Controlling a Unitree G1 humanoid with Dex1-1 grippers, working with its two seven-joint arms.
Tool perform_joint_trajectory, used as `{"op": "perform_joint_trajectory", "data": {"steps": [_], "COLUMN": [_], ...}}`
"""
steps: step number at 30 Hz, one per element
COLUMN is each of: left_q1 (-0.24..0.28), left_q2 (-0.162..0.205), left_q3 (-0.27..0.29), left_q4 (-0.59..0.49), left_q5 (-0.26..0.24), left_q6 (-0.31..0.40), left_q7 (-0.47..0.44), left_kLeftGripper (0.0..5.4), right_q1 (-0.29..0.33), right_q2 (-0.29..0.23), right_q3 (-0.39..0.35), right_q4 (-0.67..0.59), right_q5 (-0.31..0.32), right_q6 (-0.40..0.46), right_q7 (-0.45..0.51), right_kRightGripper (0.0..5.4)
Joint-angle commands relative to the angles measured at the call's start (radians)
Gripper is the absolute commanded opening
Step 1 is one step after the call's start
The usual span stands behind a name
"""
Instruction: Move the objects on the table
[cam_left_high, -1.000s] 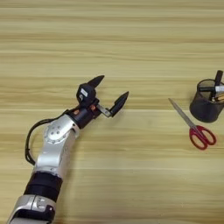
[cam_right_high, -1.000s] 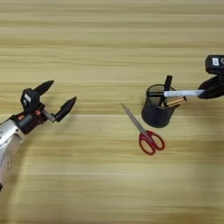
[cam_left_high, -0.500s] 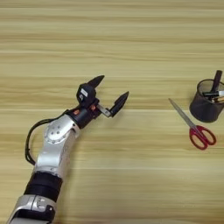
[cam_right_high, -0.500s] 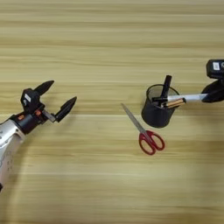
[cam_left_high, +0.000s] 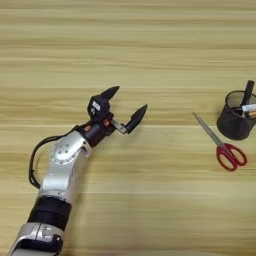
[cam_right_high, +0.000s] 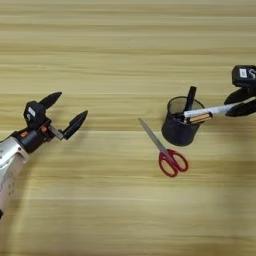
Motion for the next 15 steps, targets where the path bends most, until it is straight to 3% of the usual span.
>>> {"op": "perform_joint_trajectory", "data": {"steps": [1, 9, 15], "left_q1": [-0.006, -0.009, -0.01], "left_q2": [0.003, 0.002, -0.001], "left_q3": [-0.002, -0.001, -0.003], "left_q4": [0.0, 0.008, 0.008], "left_q5": [0.011, 0.012, 0.014], "left_q6": [-0.011, -0.014, -0.014], "left_q7": [0.002, 0.001, 0.004], "left_kLeftGripper": [5.4, 5.4, 5.4], "right_q1": [-0.031, -0.047, -0.052], "right_q2": [-0.001, -0.002, 0.0], "right_q3": [-0.018, -0.061, -0.139], "right_q4": [0.002, 0.0, -0.008], "right_q5": [0.004, 0.03, 0.109], "right_q6": [0.011, 0.022, 0.048], "right_q7": [-0.006, -0.007, -0.004], "right_kRightGripper": [2.11, 2.98, 3.6]}}
